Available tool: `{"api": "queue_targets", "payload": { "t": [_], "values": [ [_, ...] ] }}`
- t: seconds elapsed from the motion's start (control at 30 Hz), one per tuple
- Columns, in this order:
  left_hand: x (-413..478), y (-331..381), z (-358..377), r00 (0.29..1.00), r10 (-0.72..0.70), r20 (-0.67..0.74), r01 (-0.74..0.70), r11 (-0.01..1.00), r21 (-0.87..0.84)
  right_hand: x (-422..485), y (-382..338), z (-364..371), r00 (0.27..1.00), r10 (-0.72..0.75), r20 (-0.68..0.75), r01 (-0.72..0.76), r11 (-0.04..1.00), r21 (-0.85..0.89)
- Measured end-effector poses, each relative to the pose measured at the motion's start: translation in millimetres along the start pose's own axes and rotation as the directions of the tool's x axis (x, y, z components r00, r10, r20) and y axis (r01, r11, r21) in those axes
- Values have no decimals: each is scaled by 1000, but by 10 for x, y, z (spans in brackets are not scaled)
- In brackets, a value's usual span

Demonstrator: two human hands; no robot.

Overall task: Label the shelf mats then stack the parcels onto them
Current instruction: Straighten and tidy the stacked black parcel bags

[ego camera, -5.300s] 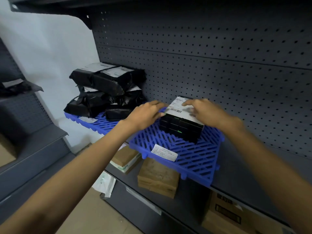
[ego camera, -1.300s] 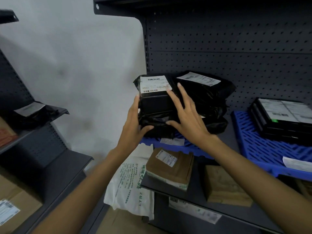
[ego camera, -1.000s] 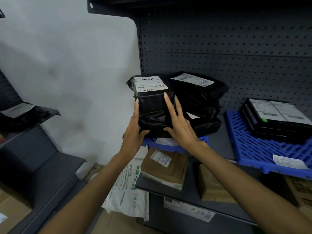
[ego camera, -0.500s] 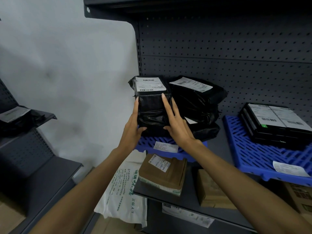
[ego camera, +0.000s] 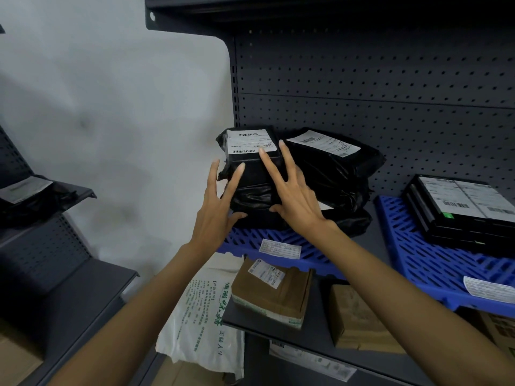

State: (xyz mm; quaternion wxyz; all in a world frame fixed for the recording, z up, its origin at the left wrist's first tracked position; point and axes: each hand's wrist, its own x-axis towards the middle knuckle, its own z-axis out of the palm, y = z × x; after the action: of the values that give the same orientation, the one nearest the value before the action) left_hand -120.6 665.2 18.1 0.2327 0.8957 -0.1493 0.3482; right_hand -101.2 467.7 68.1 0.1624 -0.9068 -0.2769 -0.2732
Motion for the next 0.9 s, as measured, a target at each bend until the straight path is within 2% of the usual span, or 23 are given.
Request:
{"api": "queue_targets", "payload": {
  "t": [0.13, 0.27, 0.67, 0.9],
  "values": [
    [73, -11, 33, 994, 29, 103, -20, 996, -82, -3, 32, 22, 999, -22, 44, 17, 995, 93],
    [67, -17, 87, 994, 28, 103, -14, 991, -134, -34, 54, 29, 999, -11, 42, 5, 991, 136],
    [283, -131, 60, 981, 21, 192, 24, 974, -227, -27, -75, 73, 998, 59, 29, -58, 998, -39],
    [336, -53, 153, 983, -4, 181, 33, 987, -157, 81, 37, 111, 996, 70, 50, -68, 996, -49]
  ]
}}
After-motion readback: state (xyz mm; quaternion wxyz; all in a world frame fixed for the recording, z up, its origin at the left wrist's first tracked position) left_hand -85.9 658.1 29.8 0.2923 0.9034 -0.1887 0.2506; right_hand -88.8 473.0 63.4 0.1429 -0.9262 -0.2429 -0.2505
